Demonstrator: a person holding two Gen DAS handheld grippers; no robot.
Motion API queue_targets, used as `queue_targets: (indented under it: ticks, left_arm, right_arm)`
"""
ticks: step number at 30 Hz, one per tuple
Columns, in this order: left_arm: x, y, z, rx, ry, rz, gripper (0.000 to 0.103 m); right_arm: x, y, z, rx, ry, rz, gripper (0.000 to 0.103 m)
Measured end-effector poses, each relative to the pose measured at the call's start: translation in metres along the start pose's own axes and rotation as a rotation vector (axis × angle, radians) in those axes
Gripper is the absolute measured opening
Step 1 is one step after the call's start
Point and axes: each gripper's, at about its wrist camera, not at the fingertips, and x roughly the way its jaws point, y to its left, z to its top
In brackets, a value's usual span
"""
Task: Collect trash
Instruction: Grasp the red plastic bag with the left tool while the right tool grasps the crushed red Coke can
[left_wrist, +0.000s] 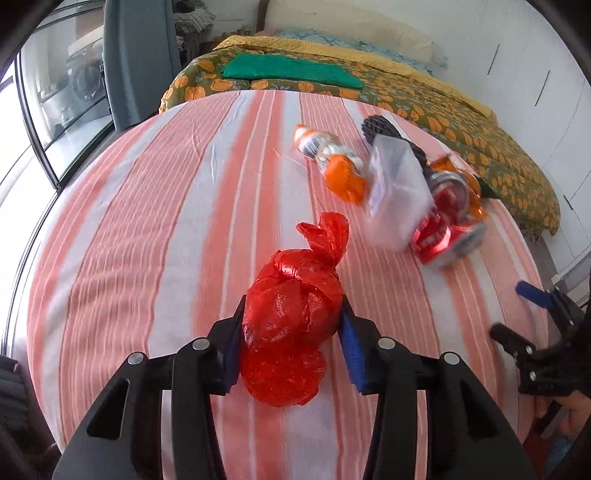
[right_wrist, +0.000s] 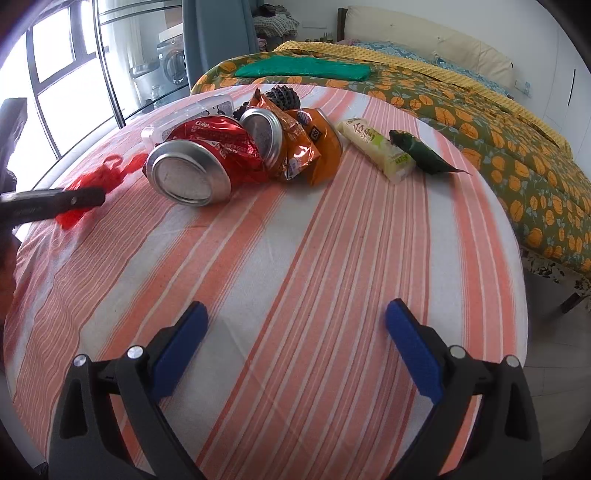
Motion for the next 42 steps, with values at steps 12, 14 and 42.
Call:
queue_targets:
  ticks: [12, 14, 42]
  left_arm:
    - [0.001, -0.029, -0.033, 0.066, -0.042, 0.124, 0.082]
    - [0.002, -0.026, -0.032, 0.055, -0.035, 0.137, 0.089]
    - [0.004, -0.02, -0.032, 0.029, -0.026, 0.131, 0.097]
  right_arm:
    - [0.0, -0.002, 0.0, 0.006, 0.003, 0.01, 0.095]
    - [-0.001, -0.004, 0.001, 0.0, 0.002, 0.04, 0.095]
    - [-0.003, 0.06, 0.081, -0.308, -0.051, 0.333, 0.088]
